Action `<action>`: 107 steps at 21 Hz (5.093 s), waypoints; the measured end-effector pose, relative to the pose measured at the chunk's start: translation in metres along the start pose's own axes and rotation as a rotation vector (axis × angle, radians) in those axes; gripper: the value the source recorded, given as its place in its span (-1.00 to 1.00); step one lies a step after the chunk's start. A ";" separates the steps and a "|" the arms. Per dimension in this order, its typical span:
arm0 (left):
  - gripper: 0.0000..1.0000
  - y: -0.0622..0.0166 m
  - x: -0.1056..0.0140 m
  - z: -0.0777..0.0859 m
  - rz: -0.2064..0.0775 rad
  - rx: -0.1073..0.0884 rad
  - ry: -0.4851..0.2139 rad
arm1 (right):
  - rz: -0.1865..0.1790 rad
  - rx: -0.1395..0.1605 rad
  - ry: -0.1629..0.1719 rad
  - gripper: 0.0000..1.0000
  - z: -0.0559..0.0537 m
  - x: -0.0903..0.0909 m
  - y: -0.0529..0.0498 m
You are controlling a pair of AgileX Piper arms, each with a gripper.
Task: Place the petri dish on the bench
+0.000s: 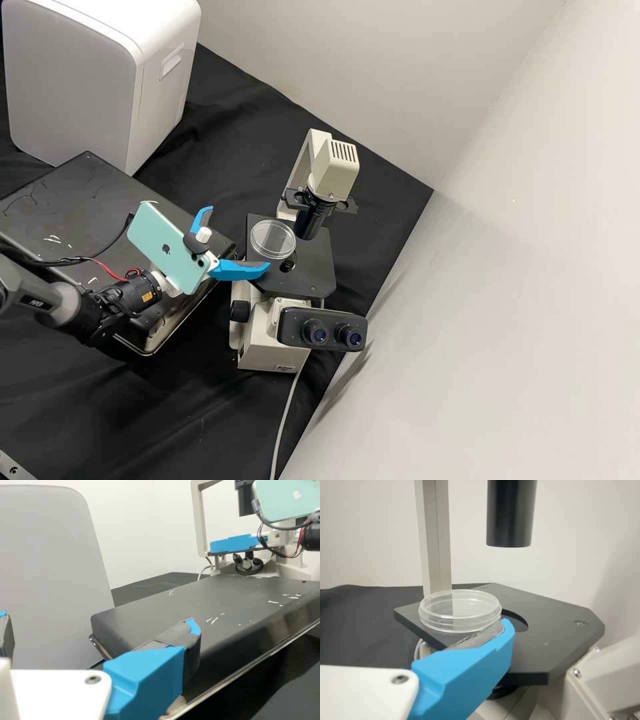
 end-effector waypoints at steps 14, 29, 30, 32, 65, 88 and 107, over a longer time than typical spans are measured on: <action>1.00 -0.0009 0.000 0.000 -0.004 0.005 0.001 | -0.010 -0.065 -0.039 1.00 0.015 0.015 -0.004; 1.00 -0.0015 0.003 -0.002 -0.003 0.020 0.013 | 0.037 -0.065 -0.067 1.00 0.026 0.026 0.009; 1.00 -0.0015 0.003 -0.002 -0.003 0.020 0.013 | 0.035 -0.065 -0.070 1.00 0.027 0.026 0.009; 1.00 -0.0015 0.003 -0.002 -0.003 0.020 0.014 | 0.036 -0.066 -0.069 1.00 0.027 0.027 0.009; 1.00 -0.0032 0.003 0.000 -0.012 0.029 0.005 | 0.113 -0.092 -0.163 1.00 0.021 0.062 0.008; 1.00 -0.0037 0.003 -0.001 -0.014 0.029 0.010 | -0.050 -0.176 -0.063 1.00 -0.003 0.088 -0.017; 1.00 -0.0040 0.004 -0.003 -0.015 0.031 0.023 | -0.070 -0.176 -0.085 1.00 -0.007 0.074 -0.011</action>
